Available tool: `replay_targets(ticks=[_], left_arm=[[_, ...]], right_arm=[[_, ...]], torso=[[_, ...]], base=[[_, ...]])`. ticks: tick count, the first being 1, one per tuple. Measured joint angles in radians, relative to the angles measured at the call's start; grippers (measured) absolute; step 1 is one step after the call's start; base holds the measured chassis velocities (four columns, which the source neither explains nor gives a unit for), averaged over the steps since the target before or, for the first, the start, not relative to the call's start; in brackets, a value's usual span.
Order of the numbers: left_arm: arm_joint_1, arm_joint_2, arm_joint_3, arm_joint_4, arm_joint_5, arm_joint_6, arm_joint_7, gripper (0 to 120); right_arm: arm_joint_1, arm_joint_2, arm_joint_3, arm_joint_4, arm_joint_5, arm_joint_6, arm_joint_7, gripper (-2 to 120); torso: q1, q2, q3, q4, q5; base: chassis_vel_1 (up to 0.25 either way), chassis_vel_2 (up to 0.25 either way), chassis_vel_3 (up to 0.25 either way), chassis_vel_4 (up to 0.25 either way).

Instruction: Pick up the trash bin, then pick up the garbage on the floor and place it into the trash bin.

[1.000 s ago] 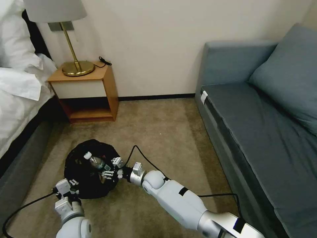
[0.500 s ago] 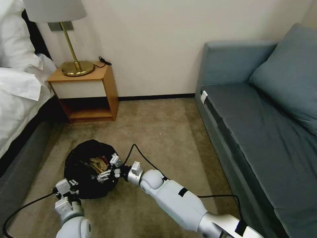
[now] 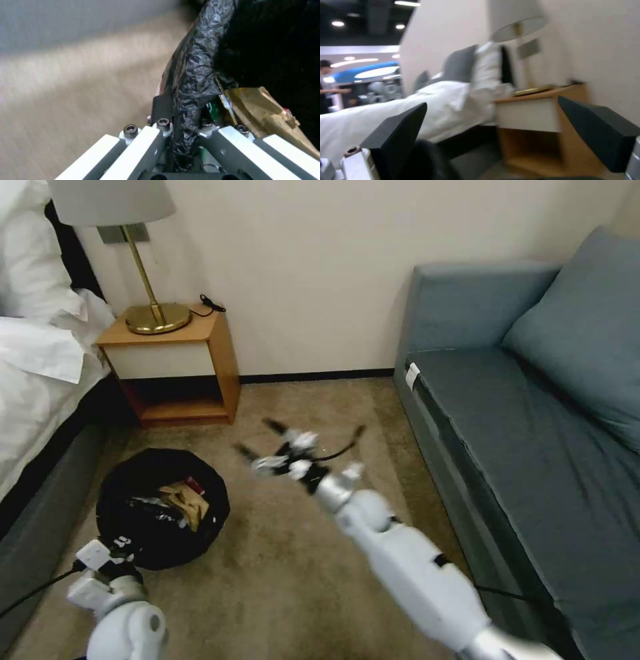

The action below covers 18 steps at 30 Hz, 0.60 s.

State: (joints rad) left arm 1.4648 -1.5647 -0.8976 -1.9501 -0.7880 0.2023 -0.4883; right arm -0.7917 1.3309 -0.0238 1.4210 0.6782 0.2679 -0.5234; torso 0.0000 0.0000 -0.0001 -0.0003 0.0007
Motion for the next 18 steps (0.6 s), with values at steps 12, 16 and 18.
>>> replay_targets(ticks=[12,16,18], left_arm=[[-0.028,-0.043,-0.014,-0.016,-0.239,0.052,-0.283,1],[-0.030,-0.043,-0.018,-0.025,-0.294,0.051,-0.359,1],[-0.030,-0.043,-0.019,-0.027,-0.325,0.051,-0.399,1]], right_arm=[[-0.143,-0.127,0.206,0.031,0.015,-0.010,-0.068,100],[-0.168,-0.141,0.229,0.050,0.013,-0.009,-0.089,100],[-0.181,-0.147,0.242,0.066,0.010,-0.010,-0.101,100]], torso=[[0.000,0.000,0.000,0.0003,-0.0006],[0.000,0.000,0.000,0.0003,-0.0004],[0.000,0.000,0.000,0.0003,-0.0006]], base=[[0.000,0.000,0.000,0.000],[0.000,0.000,0.000,0.000],[0.000,0.000,0.000,0.000]])
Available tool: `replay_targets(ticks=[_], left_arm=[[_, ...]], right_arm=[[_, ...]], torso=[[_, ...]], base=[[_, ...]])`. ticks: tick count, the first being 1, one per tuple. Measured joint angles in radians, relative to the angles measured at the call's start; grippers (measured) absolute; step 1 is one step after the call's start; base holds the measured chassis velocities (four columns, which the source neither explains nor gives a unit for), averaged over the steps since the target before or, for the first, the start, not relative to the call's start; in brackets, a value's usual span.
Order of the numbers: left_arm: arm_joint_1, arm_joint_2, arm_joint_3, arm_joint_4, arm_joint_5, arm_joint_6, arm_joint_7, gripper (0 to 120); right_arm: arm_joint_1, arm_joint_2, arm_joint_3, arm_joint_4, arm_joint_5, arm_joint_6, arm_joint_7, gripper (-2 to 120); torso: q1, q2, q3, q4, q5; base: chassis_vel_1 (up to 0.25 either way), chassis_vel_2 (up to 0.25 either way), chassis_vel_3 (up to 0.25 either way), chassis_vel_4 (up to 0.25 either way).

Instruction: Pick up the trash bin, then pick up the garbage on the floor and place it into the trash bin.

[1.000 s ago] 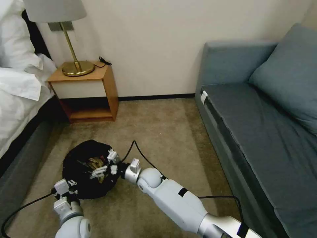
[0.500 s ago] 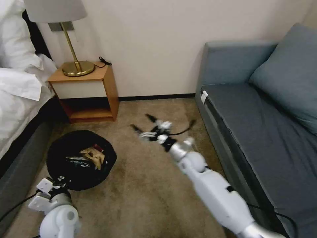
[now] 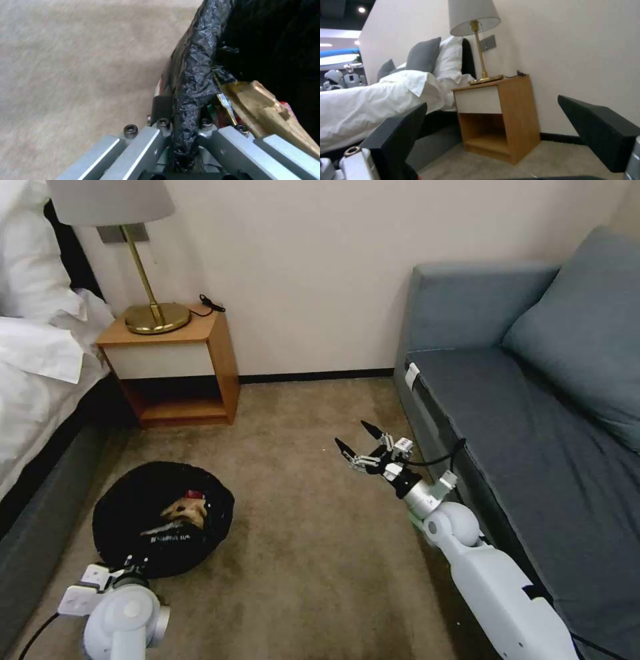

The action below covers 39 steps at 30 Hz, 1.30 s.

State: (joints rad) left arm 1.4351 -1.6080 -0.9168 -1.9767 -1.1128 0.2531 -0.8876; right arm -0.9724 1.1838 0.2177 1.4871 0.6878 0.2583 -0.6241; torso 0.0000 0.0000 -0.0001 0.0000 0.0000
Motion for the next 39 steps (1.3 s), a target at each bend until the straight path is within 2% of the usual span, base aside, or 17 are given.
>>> replay_targets(ticks=[3,8,10,13,15,16,20,21,25,27,28,30,31,32,35,36,39], left_arm=[[0.001,0.000,0.000,-0.002,-0.028,0.005,-0.017,1],[0.003,0.005,-0.001,-0.022,-0.093,0.050,-0.025,1],[0.006,0.015,-0.001,-0.038,-0.108,0.073,-0.023,10],[0.009,0.019,0.000,-0.046,-0.108,0.093,-0.022,15],[0.017,0.030,0.000,-0.061,-0.107,0.124,-0.023,28],[0.017,0.030,0.000,-0.061,-0.107,0.124,-0.023,28],[0.026,0.041,-0.001,-0.077,-0.100,0.129,-0.024,45],[0.026,0.041,-0.001,-0.077,-0.100,0.129,-0.024,45],[0.037,0.042,-0.001,-0.102,-0.035,0.117,-0.024,63],[0.038,0.043,-0.001,-0.105,-0.021,0.115,-0.024,65],[0.045,0.046,-0.001,-0.114,0.041,0.107,-0.023,73],[0.056,0.050,0.002,-0.124,0.134,0.088,-0.011,81],[0.056,0.050,0.002,-0.124,0.134,0.088,-0.011,81],[0.064,0.051,0.003,-0.128,0.185,0.075,0.001,84],[0.111,0.057,0.008,-0.150,0.391,0.002,0.068,98],[0.111,0.057,0.008,-0.150,0.391,0.002,0.068,98],[0.193,0.057,0.022,-0.176,0.624,-0.105,0.182,100]], right_arm=[[-0.009,-0.002,0.005,0.015,-0.001,-0.001,-0.003,100],[-0.033,-0.004,0.011,0.060,-0.005,-0.003,-0.004,100],[-0.045,-0.005,0.012,0.073,-0.009,-0.004,-0.002,100],[-0.050,-0.006,0.014,0.080,-0.011,-0.005,-0.001,100],[-0.061,-0.009,0.017,0.094,-0.011,-0.009,0.001,100],[-0.061,-0.009,0.017,0.094,-0.011,-0.009,0.001,100],[-0.078,-0.011,0.024,0.115,-0.011,-0.013,0.004,100],[-0.078,-0.011,0.024,0.115,-0.011,-0.013,0.004,100],[-0.098,-0.010,0.029,0.133,-0.009,-0.019,0.005,100],[-0.100,-0.010,0.029,0.134,-0.008,-0.020,0.006,100],[-0.104,-0.009,0.030,0.140,-0.006,-0.020,0.015,100],[-0.106,-0.008,0.029,0.150,0.004,-0.022,0.040,100],[-0.106,-0.008,0.029,0.150,0.004,-0.022,0.040,100],[-0.107,-0.009,0.028,0.154,0.009,-0.023,0.054,100],[-0.114,-0.009,0.020,0.176,0.036,-0.024,0.120,100],[-0.114,-0.009,0.020,0.176,0.036,-0.024,0.120,100],[-0.131,-0.007,0.017,0.194,0.044,-0.034,0.175,100]], torso=[[0.000,0.000,0.000,0.0001,0.0000],[0.000,0.000,0.000,0.0001,-0.0001],[0.000,0.000,0.000,0.0000,0.0001],[0.000,0.000,0.000,0.0000,0.0001],[0.000,0.000,0.000,0.0000,0.0000],[0.000,0.000,0.000,0.0000,0.0000],[0.000,0.000,0.000,0.0000,-0.0001],[0.000,0.000,0.000,0.0000,-0.0001],[0.000,0.000,0.000,-0.0001,-0.0001],[0.000,0.000,0.000,-0.0001,0.0000],[0.000,0.000,0.000,-0.0001,-0.0001],[0.000,0.000,0.000,0.0000,0.0000],[0.000,0.000,0.000,0.0000,0.0000],[0.000,0.000,0.000,0.0000,-0.0001],[0.000,0.000,0.000,0.0001,0.0000],[0.000,0.000,0.000,0.0001,0.0000],[0.000,0.000,0.000,0.0001,-0.0001]], base=[[0.000,0.000,0.000,0.000],[0.000,0.000,0.000,0.000],[0.000,0.000,0.000,0.000],[0.000,0.000,0.000,0.000],[0.000,0.000,0.000,0.000],[0.000,0.000,0.000,0.000],[0.000,0.000,0.000,0.000],[0.000,0.000,0.000,0.000],[0.000,0.000,0.000,0.000],[0.000,0.000,0.000,0.000],[0.000,0.000,0.000,0.000],[0.000,0.000,0.000,0.000],[0.000,0.000,0.000,0.000],[0.000,0.000,0.000,0.000],[0.000,0.000,0.000,0.000],[0.000,0.000,0.000,0.000],[0.000,0.000,0.000,0.000]])
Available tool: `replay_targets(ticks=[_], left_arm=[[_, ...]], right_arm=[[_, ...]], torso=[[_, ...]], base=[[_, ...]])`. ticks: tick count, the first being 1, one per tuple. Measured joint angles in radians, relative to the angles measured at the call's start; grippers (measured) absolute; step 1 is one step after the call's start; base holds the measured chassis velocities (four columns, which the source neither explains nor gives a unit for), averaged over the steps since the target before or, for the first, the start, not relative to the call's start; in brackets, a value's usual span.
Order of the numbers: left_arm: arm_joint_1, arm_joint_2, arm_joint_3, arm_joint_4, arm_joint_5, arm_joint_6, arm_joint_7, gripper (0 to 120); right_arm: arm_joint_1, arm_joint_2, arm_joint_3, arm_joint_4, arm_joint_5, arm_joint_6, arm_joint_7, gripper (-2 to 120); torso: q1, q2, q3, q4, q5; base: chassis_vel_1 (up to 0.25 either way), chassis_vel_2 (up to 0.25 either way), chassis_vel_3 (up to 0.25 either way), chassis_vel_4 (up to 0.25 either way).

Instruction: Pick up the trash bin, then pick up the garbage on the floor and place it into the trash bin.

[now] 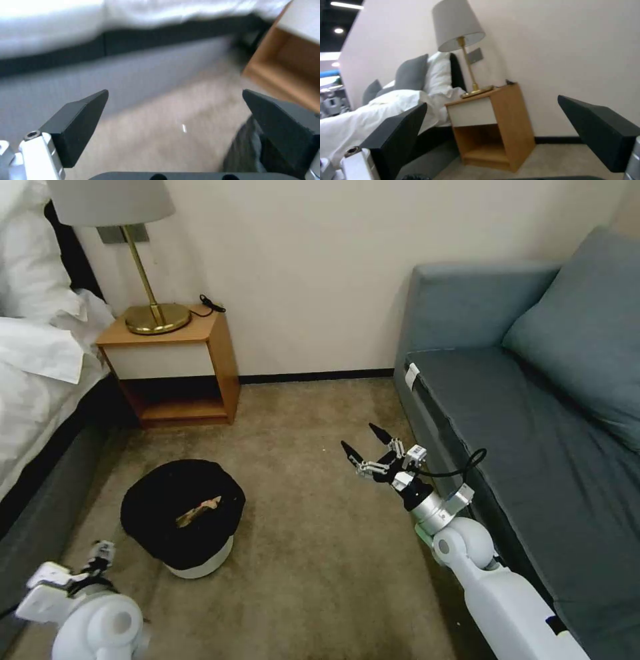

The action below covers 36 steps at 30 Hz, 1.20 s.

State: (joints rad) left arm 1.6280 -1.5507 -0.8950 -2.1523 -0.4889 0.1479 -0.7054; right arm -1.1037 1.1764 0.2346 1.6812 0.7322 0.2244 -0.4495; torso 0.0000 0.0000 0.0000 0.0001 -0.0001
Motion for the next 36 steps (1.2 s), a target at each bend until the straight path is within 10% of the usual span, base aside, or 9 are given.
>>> replay_targets(ticks=[6,10,20,36], left_arm=[[0.074,-0.001,0.018,-0.031,0.227,-0.086,0.127,94],[0.122,0.004,0.039,-0.036,0.408,-0.259,0.291,97],[0.163,0.025,0.078,0.028,0.399,-0.456,0.582,100],[0.136,0.018,0.091,0.043,0.358,-0.467,0.624,100]], right_arm=[[-0.018,0.004,-0.008,0.013,0.013,-0.019,0.062,100],[-0.045,0.015,-0.020,0.035,0.055,-0.041,0.141,100],[-0.076,0.040,-0.018,0.036,0.083,-0.043,0.170,100],[-0.094,0.060,-0.022,0.034,0.105,-0.041,0.178,100]], torso=[[0.000,0.000,0.000,0.0000,0.0000],[0.000,0.000,0.000,-0.0002,0.0001],[0.000,0.000,0.000,-0.0001,0.0000],[0.000,0.000,0.000,-0.0001,0.0001]], base=[[0.000,0.000,0.000,0.000],[0.000,0.000,0.000,0.000],[0.000,0.000,0.000,0.000],[0.000,0.000,0.000,0.000]])
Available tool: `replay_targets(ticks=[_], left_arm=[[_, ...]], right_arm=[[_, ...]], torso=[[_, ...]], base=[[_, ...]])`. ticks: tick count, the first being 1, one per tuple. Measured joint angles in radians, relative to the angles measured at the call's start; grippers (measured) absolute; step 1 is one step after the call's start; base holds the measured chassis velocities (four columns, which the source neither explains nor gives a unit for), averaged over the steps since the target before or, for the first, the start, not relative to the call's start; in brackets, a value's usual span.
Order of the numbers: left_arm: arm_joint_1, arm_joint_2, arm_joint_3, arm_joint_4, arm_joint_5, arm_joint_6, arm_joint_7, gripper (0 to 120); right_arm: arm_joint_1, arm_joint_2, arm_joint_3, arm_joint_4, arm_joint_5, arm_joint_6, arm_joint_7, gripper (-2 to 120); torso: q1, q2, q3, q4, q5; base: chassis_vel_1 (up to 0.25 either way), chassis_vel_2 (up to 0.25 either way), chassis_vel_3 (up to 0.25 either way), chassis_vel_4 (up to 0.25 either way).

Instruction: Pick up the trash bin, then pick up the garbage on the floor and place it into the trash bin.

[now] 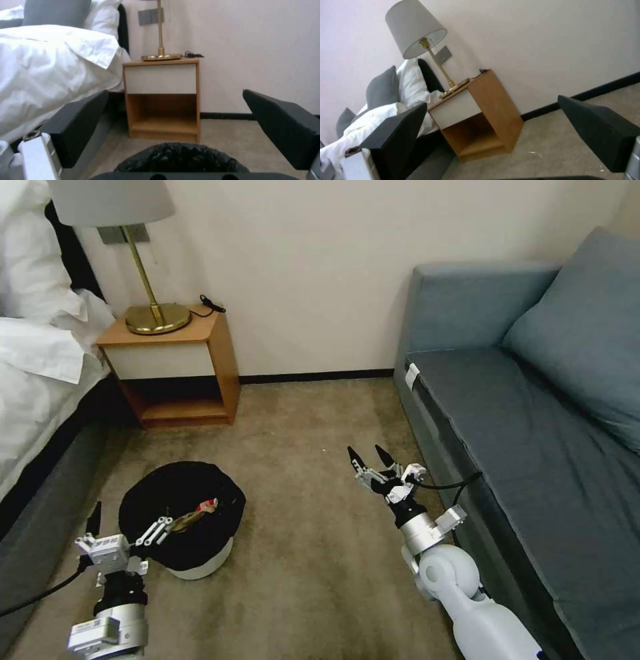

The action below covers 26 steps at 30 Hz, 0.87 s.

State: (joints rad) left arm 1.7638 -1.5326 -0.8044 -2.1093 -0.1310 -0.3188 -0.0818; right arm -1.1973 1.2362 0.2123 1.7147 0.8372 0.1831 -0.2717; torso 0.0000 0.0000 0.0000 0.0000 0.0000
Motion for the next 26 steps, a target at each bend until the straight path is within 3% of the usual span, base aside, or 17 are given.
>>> replay_targets(ticks=[26], left_arm=[[-0.001,-0.001,-0.001,0.000,-0.003,0.006,-0.009,100]], right_arm=[[0.002,-0.001,0.000,-0.001,-0.002,0.002,-0.002,100]], torso=[[0.000,0.000,0.000,0.0000,0.0000]], base=[[0.000,0.000,0.000,0.000]])
